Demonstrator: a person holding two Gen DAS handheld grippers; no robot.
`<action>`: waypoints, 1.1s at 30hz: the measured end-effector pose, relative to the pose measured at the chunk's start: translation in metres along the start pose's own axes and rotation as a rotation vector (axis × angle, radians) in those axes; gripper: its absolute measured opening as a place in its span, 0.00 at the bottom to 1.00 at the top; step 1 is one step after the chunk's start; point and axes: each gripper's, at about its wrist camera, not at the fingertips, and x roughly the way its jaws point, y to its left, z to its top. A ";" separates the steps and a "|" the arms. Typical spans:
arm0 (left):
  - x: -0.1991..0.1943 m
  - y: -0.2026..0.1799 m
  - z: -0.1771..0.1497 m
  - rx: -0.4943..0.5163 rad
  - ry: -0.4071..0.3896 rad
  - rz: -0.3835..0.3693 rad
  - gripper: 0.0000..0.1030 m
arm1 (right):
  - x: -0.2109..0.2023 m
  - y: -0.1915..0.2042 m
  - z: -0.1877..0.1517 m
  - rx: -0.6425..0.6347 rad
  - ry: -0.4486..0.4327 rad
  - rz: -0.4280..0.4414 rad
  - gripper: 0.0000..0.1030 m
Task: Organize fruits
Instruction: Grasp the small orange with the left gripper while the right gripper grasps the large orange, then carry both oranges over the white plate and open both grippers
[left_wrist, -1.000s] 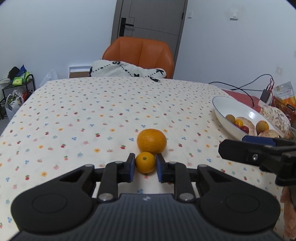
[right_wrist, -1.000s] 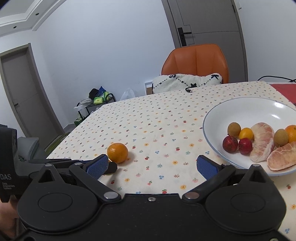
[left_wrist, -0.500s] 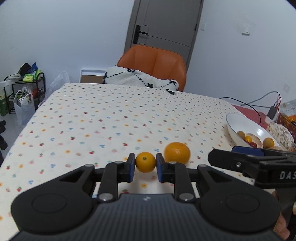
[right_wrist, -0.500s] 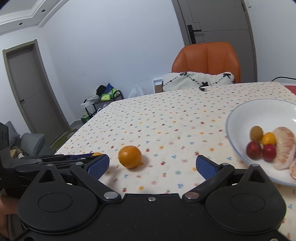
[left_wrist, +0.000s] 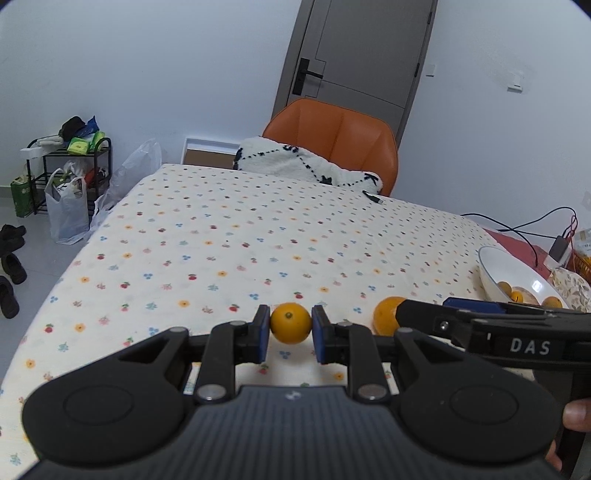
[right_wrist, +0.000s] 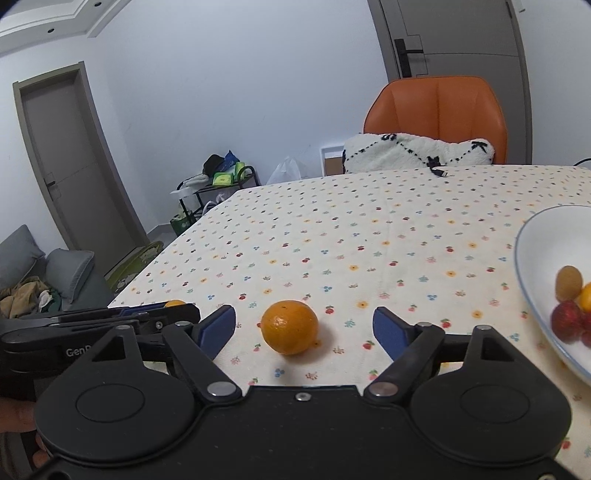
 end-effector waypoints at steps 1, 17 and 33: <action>0.001 0.001 0.000 -0.003 0.001 0.000 0.21 | 0.002 0.001 0.000 -0.003 0.003 -0.004 0.77; 0.006 0.000 -0.002 -0.006 0.016 -0.010 0.21 | 0.014 0.011 -0.004 -0.051 0.025 0.004 0.35; -0.001 -0.063 0.003 0.086 -0.009 -0.094 0.21 | -0.042 -0.028 -0.014 0.032 -0.058 -0.046 0.35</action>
